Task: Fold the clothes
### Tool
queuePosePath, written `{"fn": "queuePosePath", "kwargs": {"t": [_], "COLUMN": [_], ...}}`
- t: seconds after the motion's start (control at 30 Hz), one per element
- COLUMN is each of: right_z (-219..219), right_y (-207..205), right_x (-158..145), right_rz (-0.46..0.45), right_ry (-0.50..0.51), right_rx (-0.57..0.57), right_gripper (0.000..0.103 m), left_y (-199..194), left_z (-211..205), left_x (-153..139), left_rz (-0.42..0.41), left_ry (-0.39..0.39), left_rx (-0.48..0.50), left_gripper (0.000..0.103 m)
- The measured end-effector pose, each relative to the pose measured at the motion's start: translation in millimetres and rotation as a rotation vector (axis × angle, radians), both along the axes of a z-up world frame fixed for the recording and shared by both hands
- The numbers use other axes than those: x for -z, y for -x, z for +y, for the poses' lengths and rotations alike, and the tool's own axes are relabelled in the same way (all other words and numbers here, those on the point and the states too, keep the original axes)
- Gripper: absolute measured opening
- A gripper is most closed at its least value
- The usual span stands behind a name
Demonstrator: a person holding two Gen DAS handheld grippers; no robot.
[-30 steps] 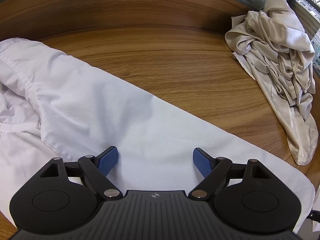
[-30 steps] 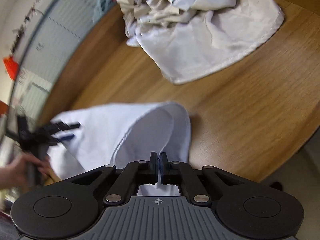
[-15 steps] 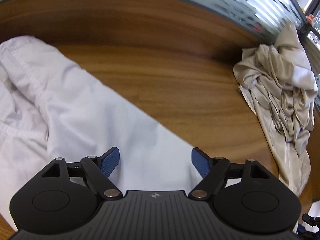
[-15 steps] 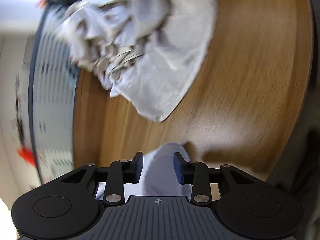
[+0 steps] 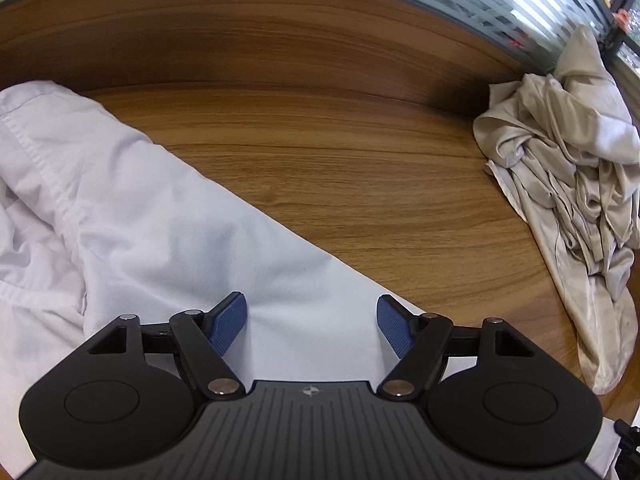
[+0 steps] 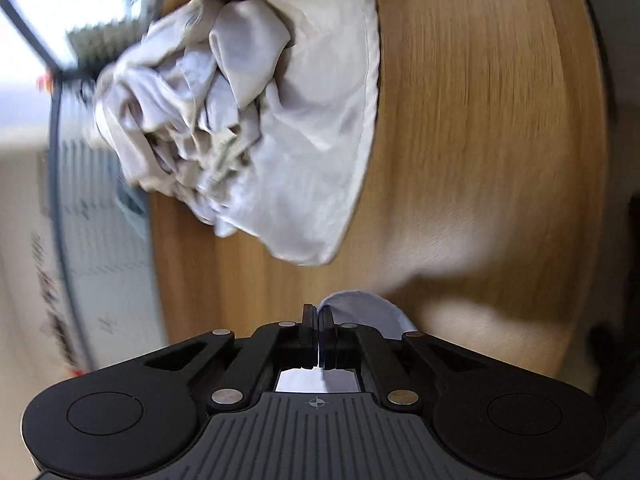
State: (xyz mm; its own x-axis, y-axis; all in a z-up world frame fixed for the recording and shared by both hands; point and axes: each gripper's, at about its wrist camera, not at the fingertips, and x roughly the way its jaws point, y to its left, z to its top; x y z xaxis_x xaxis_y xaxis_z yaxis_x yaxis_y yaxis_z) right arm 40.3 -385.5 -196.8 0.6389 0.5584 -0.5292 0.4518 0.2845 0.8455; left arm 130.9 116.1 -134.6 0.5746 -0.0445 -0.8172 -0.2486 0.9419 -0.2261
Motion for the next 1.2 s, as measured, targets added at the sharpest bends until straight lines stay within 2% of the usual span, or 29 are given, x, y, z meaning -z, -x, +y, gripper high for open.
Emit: {"fn": "queuePosePath", "kwargs": {"t": [0.07,0.17,0.23,0.33,0.4,0.47,0.7,0.87,0.93,1.03,1.1,1.2], "right_z": [4,1,-1,4,19,38,130,203,227,253,262,263], "right_y": [-4,-2,1,10,16,21,11,-8,-17,-31,-37,-39], "right_x": [-1,-23,-42,-67,-81,-92,-100,-94,-87,-78,-73,-61], "right_rz": [-0.005,-0.055,-0.105,-0.197,-0.275,-0.357,-0.577,-0.708,-0.743,-0.748,-0.743,-0.747], "right_ry": [0.067,0.284,0.409,0.551,0.642,0.723,0.828,0.881,0.9,0.909,0.889,0.912], "right_rx": [-0.035,-0.131,-0.186,-0.306,-0.406,-0.527,-0.873,-1.052,-1.096,-1.124,-1.12,-1.162], "right_gripper": [0.003,0.013,0.022,0.026,0.043,0.049,0.066,0.067,0.067,0.067,0.067,0.067], "left_y": [1,2,4,16,28,40,80,88,85,74,67,64], "left_z": [-2,-1,2,5,7,13,38,57,58,54,50,52], "left_x": [0,-2,-7,-23,-34,-40,-52,-57,-58,-55,-48,-33], "left_rz": [-0.007,-0.011,-0.013,-0.039,-0.058,-0.067,-0.112,-0.159,-0.17,-0.172,-0.143,-0.106], "left_ry": [-0.007,0.002,0.022,0.035,0.025,0.014,-0.049,-0.059,-0.059,-0.066,-0.077,-0.084], "left_rx": [0.005,-0.003,-0.016,-0.014,0.0,0.005,0.017,0.019,0.036,0.106,0.147,0.17], "left_gripper": [0.083,0.084,0.083,0.083,0.083,0.084,0.084,0.082,0.078,0.067,0.058,0.056]}}
